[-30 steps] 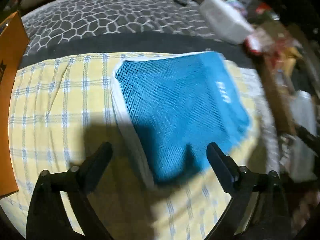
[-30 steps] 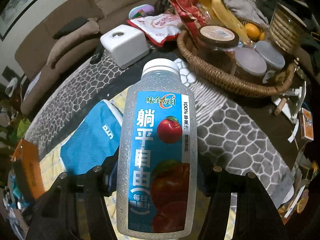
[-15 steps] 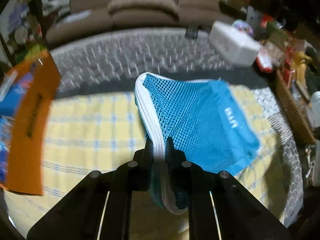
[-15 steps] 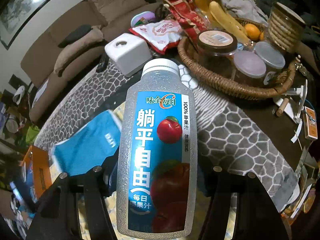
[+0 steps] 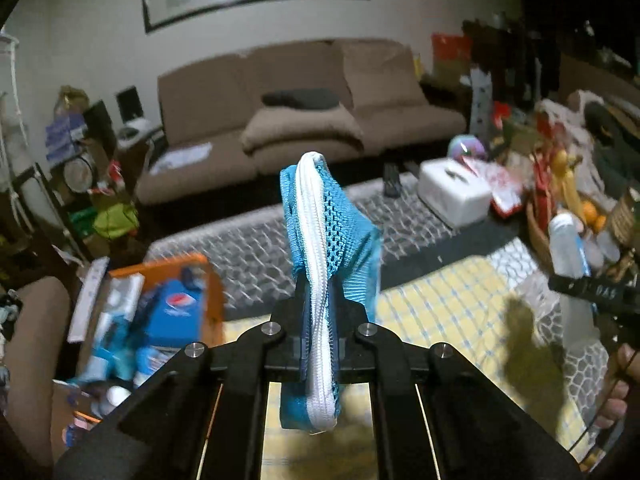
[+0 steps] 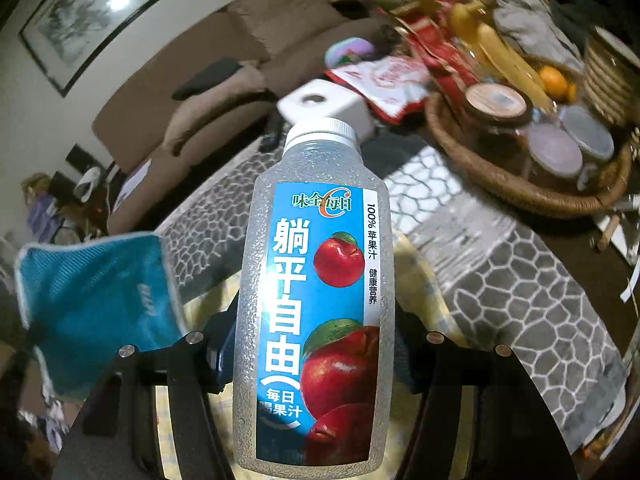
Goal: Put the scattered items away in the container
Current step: 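Carry the mesh pouch with the left gripper and bottle with the right gripper over the box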
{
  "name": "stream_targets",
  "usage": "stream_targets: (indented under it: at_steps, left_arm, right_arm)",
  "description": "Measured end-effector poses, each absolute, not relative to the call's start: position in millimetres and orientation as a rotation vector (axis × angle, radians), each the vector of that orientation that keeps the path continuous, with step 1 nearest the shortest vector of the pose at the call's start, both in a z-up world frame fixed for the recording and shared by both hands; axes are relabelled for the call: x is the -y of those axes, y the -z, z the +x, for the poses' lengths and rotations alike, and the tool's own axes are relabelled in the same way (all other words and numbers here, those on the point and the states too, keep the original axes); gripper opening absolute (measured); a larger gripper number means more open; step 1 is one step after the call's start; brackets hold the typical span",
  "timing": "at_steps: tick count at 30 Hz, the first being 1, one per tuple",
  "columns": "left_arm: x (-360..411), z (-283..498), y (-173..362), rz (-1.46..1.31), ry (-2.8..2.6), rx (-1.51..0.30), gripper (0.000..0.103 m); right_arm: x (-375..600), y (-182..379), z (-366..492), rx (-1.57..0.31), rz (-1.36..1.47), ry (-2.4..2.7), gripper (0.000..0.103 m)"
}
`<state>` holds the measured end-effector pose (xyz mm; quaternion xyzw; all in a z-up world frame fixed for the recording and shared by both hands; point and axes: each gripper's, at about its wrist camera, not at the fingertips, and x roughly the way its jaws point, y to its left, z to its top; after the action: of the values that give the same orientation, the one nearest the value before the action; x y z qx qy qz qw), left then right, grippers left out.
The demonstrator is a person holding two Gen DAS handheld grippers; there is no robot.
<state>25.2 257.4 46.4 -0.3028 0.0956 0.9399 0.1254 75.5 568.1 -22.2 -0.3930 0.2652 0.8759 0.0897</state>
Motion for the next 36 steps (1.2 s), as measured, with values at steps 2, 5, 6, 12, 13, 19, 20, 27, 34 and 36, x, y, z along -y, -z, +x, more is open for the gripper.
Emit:
stream_targets:
  at_steps: [2,5,6,12,13,19,20,27,34,36]
  left_arm:
    - [-242,28,-64,-0.834,-2.767,-0.281,0.007]
    - [-220,31,-87,-0.787,-2.798,-0.260,0.006]
    - [-209,32,-97,-0.766,-2.817,-0.244,0.006]
    - [-135,30,-130,-0.684,-2.931,-0.121,0.006]
    - [-120,28,-134,-0.671,-2.951,-0.112,0.006]
    - [-58,6,-131,-0.677,-3.021,-0.008,0.006]
    - [-45,0,-127,-0.690,-3.035,0.031,0.006]
    - [58,-59,-33,-0.979,-3.121,0.430,0.006]
    - [85,-120,37,-1.327,-3.067,0.409,0.012]
    - [85,-128,40,-1.359,-3.051,0.374,0.020]
  right_arm:
    - [-559,18,73,-0.752,-1.165,-2.624,0.062]
    - [-549,18,69,-0.760,-1.173,-2.634,0.062]
    - [-547,19,68,-0.766,-1.176,-2.639,0.062]
    - [-521,10,61,-0.664,-1.192,-2.706,0.062]
    - [-517,8,60,-0.631,-1.185,-2.721,0.062]
    - [-508,17,54,-0.604,-1.218,-2.703,0.062]
    - [-507,19,53,-0.595,-1.225,-2.697,0.062]
    - [-494,22,47,-0.521,-1.256,-2.695,0.062]
    - [-475,21,37,-0.558,-1.275,-2.787,0.062]
    - [-466,19,34,-0.596,-1.283,-2.858,0.062]
